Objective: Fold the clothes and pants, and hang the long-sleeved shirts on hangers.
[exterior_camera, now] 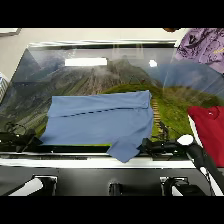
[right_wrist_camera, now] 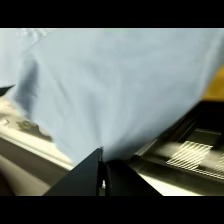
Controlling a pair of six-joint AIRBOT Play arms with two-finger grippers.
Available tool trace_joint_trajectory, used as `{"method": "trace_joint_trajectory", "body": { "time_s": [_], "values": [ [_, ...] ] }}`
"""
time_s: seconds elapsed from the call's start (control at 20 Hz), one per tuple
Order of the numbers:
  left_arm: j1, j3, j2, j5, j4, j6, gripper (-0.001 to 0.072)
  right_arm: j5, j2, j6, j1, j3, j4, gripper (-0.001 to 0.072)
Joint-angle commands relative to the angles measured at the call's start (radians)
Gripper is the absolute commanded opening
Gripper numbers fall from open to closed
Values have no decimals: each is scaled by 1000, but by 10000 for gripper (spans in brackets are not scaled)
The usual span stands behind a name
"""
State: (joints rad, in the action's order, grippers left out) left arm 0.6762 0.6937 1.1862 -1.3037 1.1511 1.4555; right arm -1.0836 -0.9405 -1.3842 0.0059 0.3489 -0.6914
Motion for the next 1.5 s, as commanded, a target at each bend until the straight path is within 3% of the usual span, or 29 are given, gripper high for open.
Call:
{"method": "trace_joint_trajectory", "body": {
  "time_s": [0.0, 0.15, 0.35, 0.7, 1.05, 1.2, 1.45],
  "values": [
    [-1, 20, -192, -33, 114, 174, 15, -131, 188, -171, 1, 9, -122, 31],
    [-5, 20, -355, -56, 140, 234, 15, -195, 398, -323, 1, 9, -194, 31],
    [-104, 21, -389, 32, 137, 247, 15, -171, 412, -283, 1, 41, -223, 31],
    [-223, 90, -220, 246, 137, 228, 15, -61, -103, -68, 1, 424, -219, 31],
    [-316, 295, 125, 360, 144, 188, 15, -54, -548, -63, 10, 840, -225, 31],
    [-350, 413, 265, 362, 145, 136, 15, -43, -658, -81, 35, 959, -267, 31],
    [-392, 528, 440, 363, 153, 138, 15, 33, -749, -124, 56, 1001, -289, 32]
  ]
}}
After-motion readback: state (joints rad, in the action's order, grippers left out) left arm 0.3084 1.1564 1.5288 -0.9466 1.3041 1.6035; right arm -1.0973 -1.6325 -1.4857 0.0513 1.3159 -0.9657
